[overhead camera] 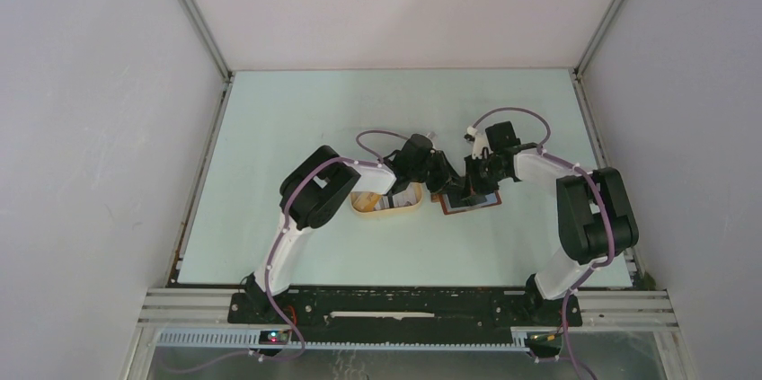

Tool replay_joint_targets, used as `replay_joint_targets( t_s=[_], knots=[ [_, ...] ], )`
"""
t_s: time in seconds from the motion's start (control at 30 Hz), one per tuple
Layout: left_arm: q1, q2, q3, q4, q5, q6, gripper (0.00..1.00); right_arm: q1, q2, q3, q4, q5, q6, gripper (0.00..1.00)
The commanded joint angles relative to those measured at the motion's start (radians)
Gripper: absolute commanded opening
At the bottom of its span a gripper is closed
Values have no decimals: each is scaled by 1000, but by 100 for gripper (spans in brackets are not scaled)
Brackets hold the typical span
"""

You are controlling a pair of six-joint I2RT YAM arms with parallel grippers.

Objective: Put the credit cards into the card holder
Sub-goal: Insert the credit card into the card holder.

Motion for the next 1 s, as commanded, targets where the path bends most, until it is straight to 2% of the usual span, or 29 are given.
replay_joint_targets(
  t_s=[0.0,0.43,0.7,0.77,0.97],
  knots=[
    [3,26,22,-43,-8,6,25,-20,-15,11,26,92,16,0],
    [4,25,24,-46,-5,15,29,-127,-17,25,24,132,12,0],
    [11,-46,20,-77,-29,98,29,-215,-146,26,48,-143,-30,0],
    [11,-71,24,-107,-47,134,29,-253,-179,34,30,-190,-86,0],
    [11,-97,29,-169,-91,176,20,-285,-138,86,-78,-299,-220,3]
  ],
)
